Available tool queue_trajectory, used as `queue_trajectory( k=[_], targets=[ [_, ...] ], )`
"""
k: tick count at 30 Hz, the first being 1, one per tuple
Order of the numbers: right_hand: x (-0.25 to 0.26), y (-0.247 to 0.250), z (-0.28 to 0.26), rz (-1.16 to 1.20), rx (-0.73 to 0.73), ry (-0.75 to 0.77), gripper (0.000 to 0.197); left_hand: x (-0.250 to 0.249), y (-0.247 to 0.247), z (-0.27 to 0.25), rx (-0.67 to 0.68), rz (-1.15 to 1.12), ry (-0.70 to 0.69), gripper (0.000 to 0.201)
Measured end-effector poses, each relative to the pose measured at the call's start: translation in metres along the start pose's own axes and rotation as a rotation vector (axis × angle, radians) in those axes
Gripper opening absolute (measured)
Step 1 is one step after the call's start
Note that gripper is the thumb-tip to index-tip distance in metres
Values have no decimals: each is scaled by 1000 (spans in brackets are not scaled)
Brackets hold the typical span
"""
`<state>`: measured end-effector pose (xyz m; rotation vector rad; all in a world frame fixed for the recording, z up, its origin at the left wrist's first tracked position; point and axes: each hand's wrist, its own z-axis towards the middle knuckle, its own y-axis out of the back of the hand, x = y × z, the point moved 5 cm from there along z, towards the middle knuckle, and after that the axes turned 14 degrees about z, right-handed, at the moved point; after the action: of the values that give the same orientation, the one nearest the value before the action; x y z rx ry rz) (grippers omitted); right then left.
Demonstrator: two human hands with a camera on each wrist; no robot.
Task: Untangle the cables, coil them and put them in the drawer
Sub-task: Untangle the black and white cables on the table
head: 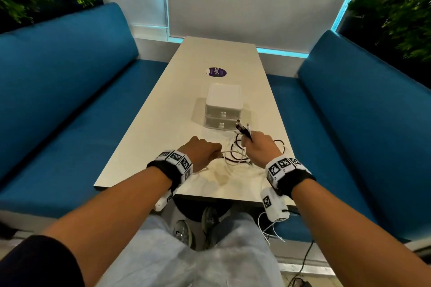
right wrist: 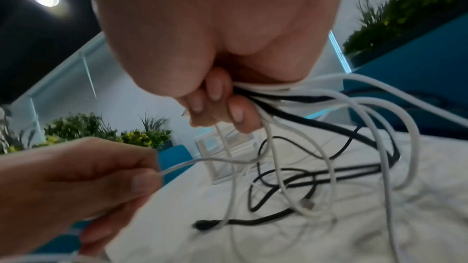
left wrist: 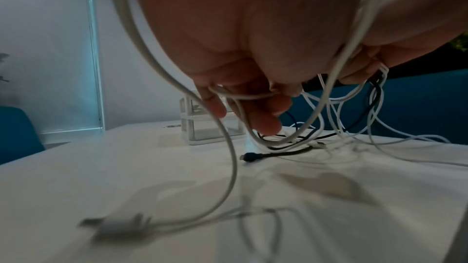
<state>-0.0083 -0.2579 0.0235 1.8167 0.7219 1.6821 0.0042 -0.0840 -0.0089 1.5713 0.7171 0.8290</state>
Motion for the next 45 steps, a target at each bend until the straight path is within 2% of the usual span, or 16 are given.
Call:
queue_trajectory(
  k=[2,4,7,10,13,16,19,21,23,26,29,32,36,40,42,45],
  targets=[
    [10,-10,-5,120,52,6,31,-6,-1,4,-28,-70,-4,31],
    [16,-19,-6,121,87,43,27,-12,2,7,-55,-141,-9,28],
    [16,-23,-5,101,59,84,22,-12,6,9,-87,-182,-1,26],
    [14,-21,-5,147,53,82,26,-10,7,10,-123,-197,12,23],
    [12,-23,-4,58,128,102,21,-13,8,9,-150,-136,0,27],
    [0,-22,0,-63,151,90,19,-8,7,5,-112,-25,-9,34],
    [-23,-7,3,-154,75,7,23,15,-3,0,-19,37,31,31],
    [-42,8,4,-183,-18,-76,22,33,-12,-5,22,-21,89,32],
    [-50,12,2,-208,-62,-86,21,36,-13,-9,43,-68,107,35],
    [-39,-1,0,-116,-70,-26,25,18,-5,-6,24,7,94,37],
    [-16,-14,-2,31,-84,43,27,-2,-5,4,42,-46,92,43],
    [5,-28,-4,97,11,111,24,-20,0,12,21,-64,58,37],
    [4,-30,0,35,71,113,24,-21,3,13,-15,-108,69,31],
    [-7,-28,-1,-117,74,115,19,-9,3,10,-44,-344,109,28],
    [-15,-22,-1,-205,30,91,23,0,3,11,-28,-417,90,26],
    [-41,1,1,-261,-67,-51,26,25,-2,7,-7,-418,107,24]
  ],
)
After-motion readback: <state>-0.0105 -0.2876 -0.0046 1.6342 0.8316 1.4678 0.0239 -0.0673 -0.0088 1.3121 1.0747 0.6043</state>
